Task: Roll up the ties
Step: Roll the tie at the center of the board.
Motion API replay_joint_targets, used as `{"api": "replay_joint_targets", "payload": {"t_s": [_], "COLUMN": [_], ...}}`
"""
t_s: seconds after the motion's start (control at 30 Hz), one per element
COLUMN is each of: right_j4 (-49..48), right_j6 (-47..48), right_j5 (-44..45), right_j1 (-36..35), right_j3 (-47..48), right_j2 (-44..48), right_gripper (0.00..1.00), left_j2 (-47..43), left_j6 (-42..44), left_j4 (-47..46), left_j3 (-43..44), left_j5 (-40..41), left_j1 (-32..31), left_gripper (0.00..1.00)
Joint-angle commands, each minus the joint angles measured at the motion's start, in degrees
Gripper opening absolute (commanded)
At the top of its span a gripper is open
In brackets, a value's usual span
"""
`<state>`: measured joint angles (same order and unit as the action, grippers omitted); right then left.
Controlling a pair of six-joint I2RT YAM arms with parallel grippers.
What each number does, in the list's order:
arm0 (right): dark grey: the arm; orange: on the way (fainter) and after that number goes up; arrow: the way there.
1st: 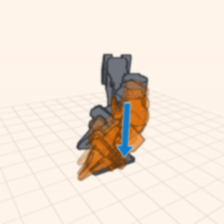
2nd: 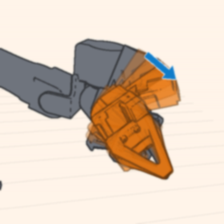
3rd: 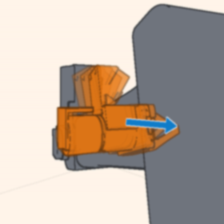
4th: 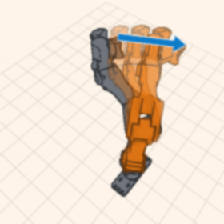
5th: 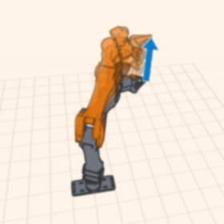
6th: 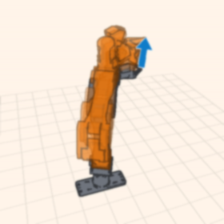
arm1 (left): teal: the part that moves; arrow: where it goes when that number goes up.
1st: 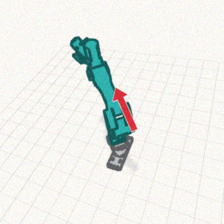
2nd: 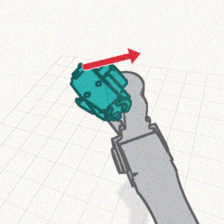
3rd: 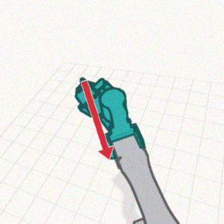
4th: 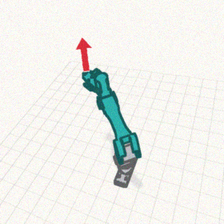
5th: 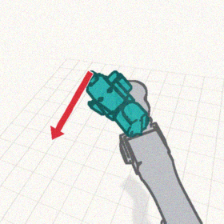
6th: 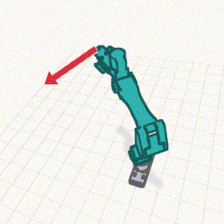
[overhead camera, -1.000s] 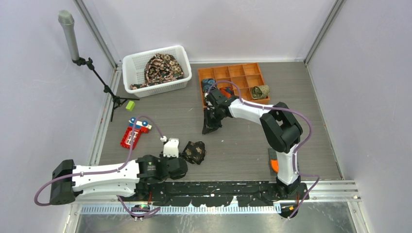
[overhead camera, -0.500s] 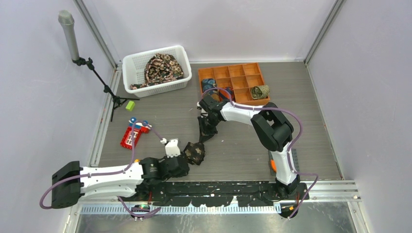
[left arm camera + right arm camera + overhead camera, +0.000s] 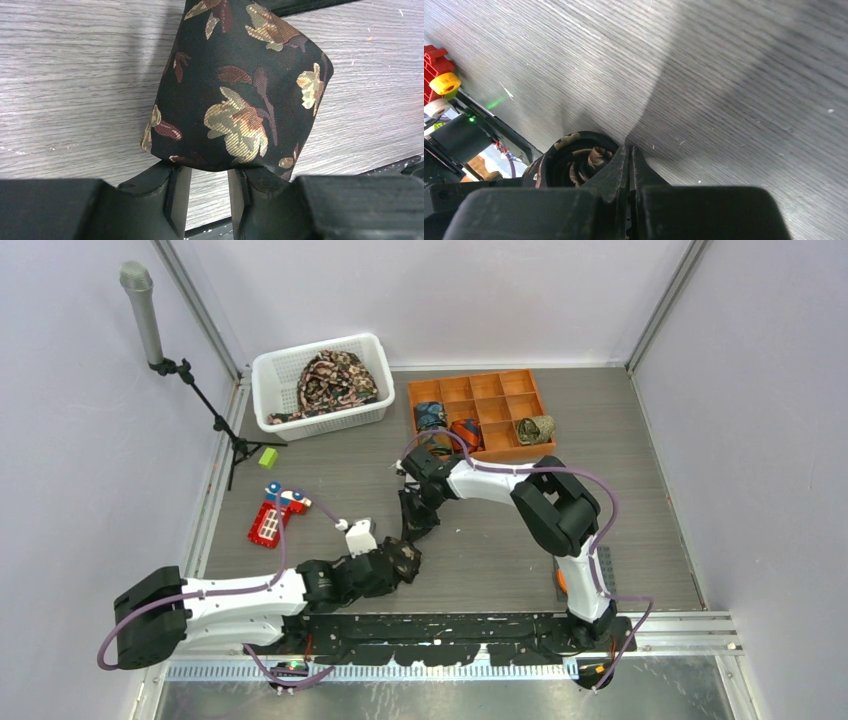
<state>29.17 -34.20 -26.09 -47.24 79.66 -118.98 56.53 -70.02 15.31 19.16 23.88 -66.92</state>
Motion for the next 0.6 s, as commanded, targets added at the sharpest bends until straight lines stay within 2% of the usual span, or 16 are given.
{"api": "replay_joint_targets", "payload": {"t_s": [0.0,0.23,0.57], "right_j4": [-0.5,-1.9,-9.8], "right_j6": [-0.9,-1.7,-4.9], "right_j5": [-1.2,-3.2,-8.5], "right_j1": [-1.1,-2.2,-2.3], "right_j3": [-0.5,-2.4,-7.4], "right_j2": [3.6,5.2,6.9], "right_gripper": [0.05,0.05,0.05], "left_j2": [1.5,2.7,4.9], "left_j6": [1.3,2.8,4.3], "left_j4": [-2.1,-3.0,-5.4], "left_j3": [0.0,0.3,0.4], "left_j5": [-0.2,-0.7,-1.1], "left_j1": [1.2,2.9,4.7], "left_gripper": [0.33,0.32,0.31]}}
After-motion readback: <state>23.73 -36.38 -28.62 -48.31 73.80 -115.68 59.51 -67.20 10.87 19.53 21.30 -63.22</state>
